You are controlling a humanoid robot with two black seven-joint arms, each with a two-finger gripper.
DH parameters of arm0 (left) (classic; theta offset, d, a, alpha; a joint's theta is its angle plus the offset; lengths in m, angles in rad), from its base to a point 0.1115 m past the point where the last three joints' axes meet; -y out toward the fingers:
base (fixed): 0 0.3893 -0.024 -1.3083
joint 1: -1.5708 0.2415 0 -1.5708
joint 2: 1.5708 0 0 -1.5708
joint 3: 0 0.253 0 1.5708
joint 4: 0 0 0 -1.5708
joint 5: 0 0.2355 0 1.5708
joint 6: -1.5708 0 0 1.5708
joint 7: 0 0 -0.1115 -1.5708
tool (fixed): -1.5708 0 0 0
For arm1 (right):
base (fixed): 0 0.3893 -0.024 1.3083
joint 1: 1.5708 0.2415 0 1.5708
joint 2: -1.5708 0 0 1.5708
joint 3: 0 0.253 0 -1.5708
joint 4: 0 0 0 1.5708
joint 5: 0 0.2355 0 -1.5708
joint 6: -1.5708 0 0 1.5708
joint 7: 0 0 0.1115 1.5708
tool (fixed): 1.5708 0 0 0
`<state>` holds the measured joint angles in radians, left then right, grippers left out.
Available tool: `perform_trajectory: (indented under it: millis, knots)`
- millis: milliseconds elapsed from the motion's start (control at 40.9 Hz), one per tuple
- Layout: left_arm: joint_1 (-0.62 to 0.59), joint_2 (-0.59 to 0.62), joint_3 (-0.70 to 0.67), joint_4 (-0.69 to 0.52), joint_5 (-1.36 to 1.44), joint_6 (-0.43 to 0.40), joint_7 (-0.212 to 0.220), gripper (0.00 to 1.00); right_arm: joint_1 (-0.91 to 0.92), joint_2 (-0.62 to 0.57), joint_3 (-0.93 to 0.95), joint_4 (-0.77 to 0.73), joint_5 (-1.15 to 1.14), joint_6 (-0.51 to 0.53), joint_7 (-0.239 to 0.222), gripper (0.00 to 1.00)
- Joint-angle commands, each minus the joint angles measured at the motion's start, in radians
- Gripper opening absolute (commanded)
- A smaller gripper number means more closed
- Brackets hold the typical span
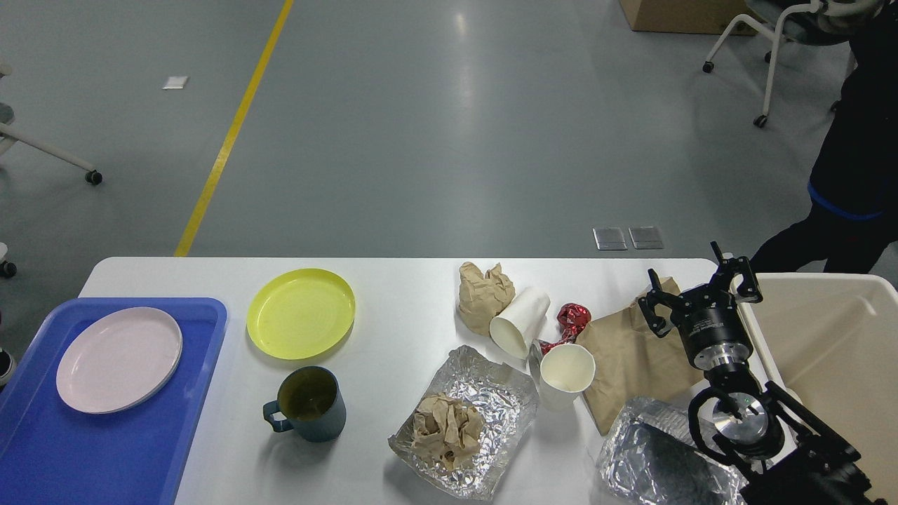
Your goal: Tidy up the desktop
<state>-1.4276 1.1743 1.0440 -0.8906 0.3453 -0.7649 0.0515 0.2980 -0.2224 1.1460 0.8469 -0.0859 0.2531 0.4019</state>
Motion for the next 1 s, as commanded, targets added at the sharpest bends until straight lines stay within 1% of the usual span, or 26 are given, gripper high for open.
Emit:
perform_trajectory:
  millis: [0,49,73,171,415,733,928,977]
  knots:
    - [0.314,-0.059,-0.274,0.125,0.003,0.009,0.01,0.02,0.0,0.0,0.0,0.0,0.0,0.0,0.0,1.0]
    - [0.383,-0.085,-0.343,0.168,0.001,0.009,0.018,0.02,0.0,0.0,0.0,0.0,0.0,0.0,0.0,1.0]
    - [0.432,-0.116,-0.39,0.209,0.003,0.009,0.019,0.02,0.0,0.0,0.0,0.0,0.0,0.0,0.0,1.0]
    - [0.486,-0.168,-0.426,0.265,0.001,0.007,0.019,0.02,0.0,0.0,0.0,0.0,0.0,0.0,0.0,1.0]
    - [0.493,-0.186,-0.461,0.272,0.001,-0.005,0.019,0.02,0.0,0.0,0.0,0.0,0.0,0.0,0.0,1.0]
    - [0.521,-0.203,-0.467,0.268,-0.008,-0.004,0.018,0.02,0.0,0.0,0.0,0.0,0.0,0.0,0.0,1.0]
    - [0.533,-0.203,-0.467,0.266,-0.012,-0.005,0.016,0.06,0.0,0.0,0.0,0.0,0.0,0.0,0.0,1.0]
    - [0.538,-0.202,-0.467,0.266,-0.014,0.007,0.015,0.12,0.0,0.0,0.001,0.0,0.0,0.0,0.0,1.0]
